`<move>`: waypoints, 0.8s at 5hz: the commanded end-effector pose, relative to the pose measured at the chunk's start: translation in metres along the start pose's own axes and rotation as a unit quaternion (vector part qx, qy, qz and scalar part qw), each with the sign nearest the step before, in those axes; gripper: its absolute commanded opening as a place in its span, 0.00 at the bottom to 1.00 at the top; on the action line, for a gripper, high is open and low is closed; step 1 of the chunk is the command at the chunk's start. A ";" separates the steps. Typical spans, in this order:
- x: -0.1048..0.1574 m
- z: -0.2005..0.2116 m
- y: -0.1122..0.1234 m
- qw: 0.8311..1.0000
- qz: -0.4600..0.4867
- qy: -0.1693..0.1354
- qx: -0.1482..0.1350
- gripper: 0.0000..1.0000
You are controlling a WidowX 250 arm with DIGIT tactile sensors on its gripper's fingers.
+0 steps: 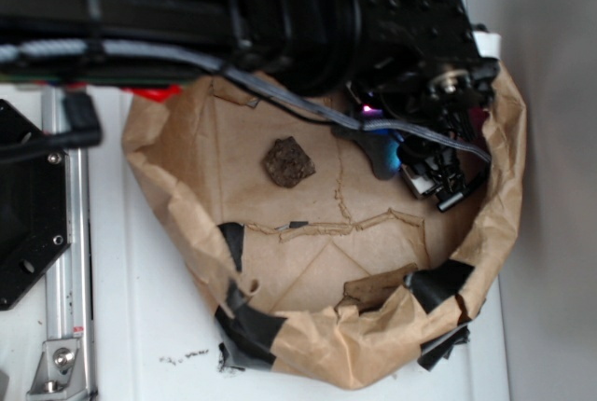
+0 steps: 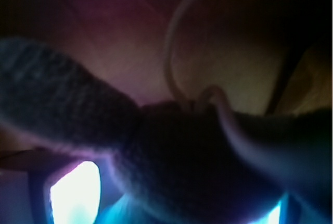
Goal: Grab the gray animal.
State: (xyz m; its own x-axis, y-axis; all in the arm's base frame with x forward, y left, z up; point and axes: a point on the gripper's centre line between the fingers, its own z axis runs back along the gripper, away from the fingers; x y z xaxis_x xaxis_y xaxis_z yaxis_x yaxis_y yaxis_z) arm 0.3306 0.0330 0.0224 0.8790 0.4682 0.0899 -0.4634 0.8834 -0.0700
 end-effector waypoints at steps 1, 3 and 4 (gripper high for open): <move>-0.015 0.053 0.000 0.997 -0.059 -0.046 -0.032 0.00; -0.042 0.138 0.017 0.990 -0.139 -0.020 -0.023 0.00; -0.034 0.147 0.003 0.970 -0.231 -0.072 0.029 0.00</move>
State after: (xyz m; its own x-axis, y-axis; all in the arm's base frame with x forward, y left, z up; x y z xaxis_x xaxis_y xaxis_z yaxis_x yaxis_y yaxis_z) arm 0.2757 0.0191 0.1459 0.9860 0.0449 0.1608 -0.0559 0.9964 0.0641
